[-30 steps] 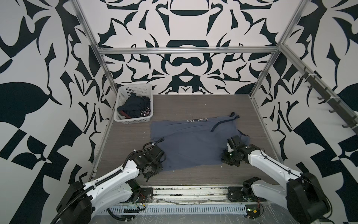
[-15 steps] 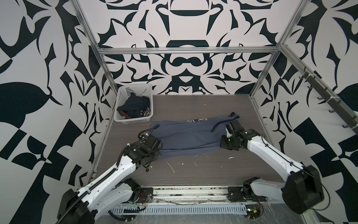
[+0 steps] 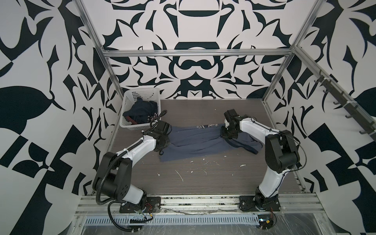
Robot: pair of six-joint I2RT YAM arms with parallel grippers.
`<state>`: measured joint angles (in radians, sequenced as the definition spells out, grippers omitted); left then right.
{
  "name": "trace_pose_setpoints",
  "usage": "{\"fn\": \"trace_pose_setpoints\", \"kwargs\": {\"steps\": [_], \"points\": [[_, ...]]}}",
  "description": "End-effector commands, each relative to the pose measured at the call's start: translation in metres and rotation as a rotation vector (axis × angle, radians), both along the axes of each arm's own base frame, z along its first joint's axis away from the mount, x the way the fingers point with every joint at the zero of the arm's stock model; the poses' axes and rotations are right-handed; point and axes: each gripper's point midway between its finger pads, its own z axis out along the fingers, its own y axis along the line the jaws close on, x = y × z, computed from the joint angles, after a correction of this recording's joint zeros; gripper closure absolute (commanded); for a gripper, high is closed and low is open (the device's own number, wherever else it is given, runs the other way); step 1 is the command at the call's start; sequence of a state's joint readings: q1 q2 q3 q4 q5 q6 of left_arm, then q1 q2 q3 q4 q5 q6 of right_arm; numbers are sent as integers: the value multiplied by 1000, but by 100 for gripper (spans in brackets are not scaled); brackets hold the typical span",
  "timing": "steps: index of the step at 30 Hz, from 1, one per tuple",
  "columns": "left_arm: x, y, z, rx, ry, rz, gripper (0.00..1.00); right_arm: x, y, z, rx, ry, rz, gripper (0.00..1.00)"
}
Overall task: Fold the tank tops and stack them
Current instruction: 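Lift the near hem with both grippers and carry it away from the robot, then lower the hem onto the far edge with both grippers and release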
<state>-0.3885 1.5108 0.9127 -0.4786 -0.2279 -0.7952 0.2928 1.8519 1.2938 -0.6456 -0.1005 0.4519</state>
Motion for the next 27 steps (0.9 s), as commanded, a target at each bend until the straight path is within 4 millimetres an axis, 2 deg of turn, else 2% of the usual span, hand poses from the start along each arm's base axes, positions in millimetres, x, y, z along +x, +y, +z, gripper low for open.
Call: {"fn": "trace_pose_setpoints", "kwargs": {"steps": [1,9,14,15,17,19,21,24,27], "points": [[16,9,0,38,-27,23,100,21,-3,15,12,-57,-4,100],[16,34,-23,82,25,104,100,37,-12,8,12,-53,-36,100],[20,32,-35,68,47,107,98,45,-7,9,29,-62,-36,100],[21,30,-35,66,53,99,91,46,-8,9,27,-59,-32,97],[23,28,-32,68,65,82,74,45,-12,16,13,-67,-29,78],[21,27,-22,70,49,66,61,40,-22,28,3,-90,-47,61],[18,29,-6,77,11,64,49,32,-37,41,2,-114,-74,50],[8,31,18,109,-42,48,39,12,-62,53,-6,-136,-128,43],[-1,12,37,89,-106,-10,37,-14,-86,53,-5,-133,-199,42]]}}
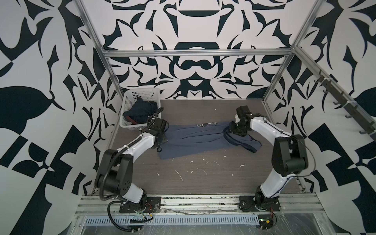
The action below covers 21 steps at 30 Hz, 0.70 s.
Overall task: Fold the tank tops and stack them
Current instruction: 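Lower the hem onto the far edge with both grippers and release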
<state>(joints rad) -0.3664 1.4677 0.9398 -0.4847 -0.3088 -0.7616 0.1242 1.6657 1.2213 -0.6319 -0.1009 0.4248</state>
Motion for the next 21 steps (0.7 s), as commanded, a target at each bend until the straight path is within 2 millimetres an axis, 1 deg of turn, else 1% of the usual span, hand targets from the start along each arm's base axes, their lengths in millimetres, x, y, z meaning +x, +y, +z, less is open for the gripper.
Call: {"fn": "trace_pose_setpoints", "kwargs": {"steps": [1,4,7,11,13,16,19,21], "points": [[-17,-16,15,17,-32,-67,36,-30,-26,3,-22,3,-81,42],[-20,-46,13,-36,-41,-147,36,-55,-41,-6,-59,23,-145,41],[-18,-70,1,-94,-29,-199,36,-79,-50,-24,-88,70,-208,41],[-11,-83,-20,-114,8,-231,36,-97,-57,-49,-108,129,-273,42],[-9,-88,-27,-124,25,-242,36,-99,-61,-57,-130,139,-289,42],[-7,-88,-38,-111,43,-246,35,-98,-70,-62,-183,149,-305,42],[-7,-82,-49,-96,67,-227,35,-92,-82,-63,-232,144,-323,43],[-7,-75,-58,-90,89,-206,36,-86,-94,-61,-274,136,-347,44]]}}
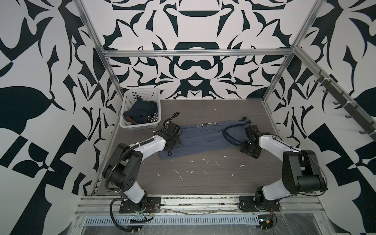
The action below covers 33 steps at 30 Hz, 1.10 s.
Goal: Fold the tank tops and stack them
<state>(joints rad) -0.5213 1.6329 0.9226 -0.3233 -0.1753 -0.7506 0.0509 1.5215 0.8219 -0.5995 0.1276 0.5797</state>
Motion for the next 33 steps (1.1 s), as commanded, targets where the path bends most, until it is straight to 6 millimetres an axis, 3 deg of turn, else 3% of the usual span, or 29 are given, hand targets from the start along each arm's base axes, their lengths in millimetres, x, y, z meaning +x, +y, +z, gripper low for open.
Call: {"fn": "trace_pose_setpoints", "kwargs": {"steps": [1,9,15,19,25,29,31,33], "points": [[1,11,-15,9,28,29,36,23,-27,14,-115,-57,-54,44],[-13,25,-41,38,74,49,36,65,-51,33,-224,-84,-66,44],[-19,30,-49,51,90,52,37,90,-58,31,-242,-56,-54,44],[-20,31,-50,53,91,53,36,89,-61,23,-232,-29,-54,44],[-20,31,-50,57,92,51,36,68,-63,27,-242,-11,-47,44],[-19,31,-51,59,90,52,36,55,-61,18,-213,3,-51,45],[-19,31,-52,57,91,54,36,55,-64,13,-203,5,-58,49],[-20,32,-53,58,96,55,36,57,-68,14,-200,5,-65,63]]}}
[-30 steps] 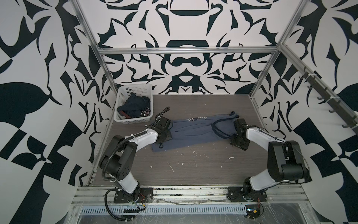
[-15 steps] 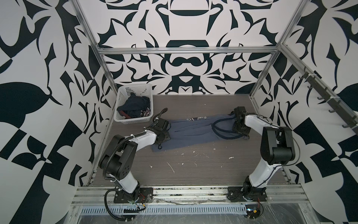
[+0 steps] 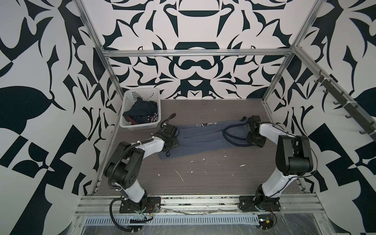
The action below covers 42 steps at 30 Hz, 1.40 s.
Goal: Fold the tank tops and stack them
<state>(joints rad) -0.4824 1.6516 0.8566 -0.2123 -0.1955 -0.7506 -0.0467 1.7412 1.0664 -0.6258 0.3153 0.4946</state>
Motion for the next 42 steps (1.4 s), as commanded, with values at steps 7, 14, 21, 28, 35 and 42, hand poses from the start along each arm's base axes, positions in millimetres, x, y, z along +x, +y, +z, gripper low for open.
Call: {"fn": "trace_pose_setpoints", "kwargs": {"steps": [7,14,21,28,35,42], "points": [[-37,20,-45,59,145,7,36,34,-16,48,-53,-92,7,89],[-42,23,-50,61,141,1,36,69,-21,53,-76,-32,42,100],[-49,28,-52,65,135,4,36,88,-36,39,-157,68,56,95],[-50,20,-43,26,117,-22,35,89,-22,38,-72,45,82,63],[-47,11,-24,6,84,-42,34,72,-12,71,-29,-15,119,41],[-46,10,-23,1,83,-34,34,66,37,66,289,-108,173,39]]}}
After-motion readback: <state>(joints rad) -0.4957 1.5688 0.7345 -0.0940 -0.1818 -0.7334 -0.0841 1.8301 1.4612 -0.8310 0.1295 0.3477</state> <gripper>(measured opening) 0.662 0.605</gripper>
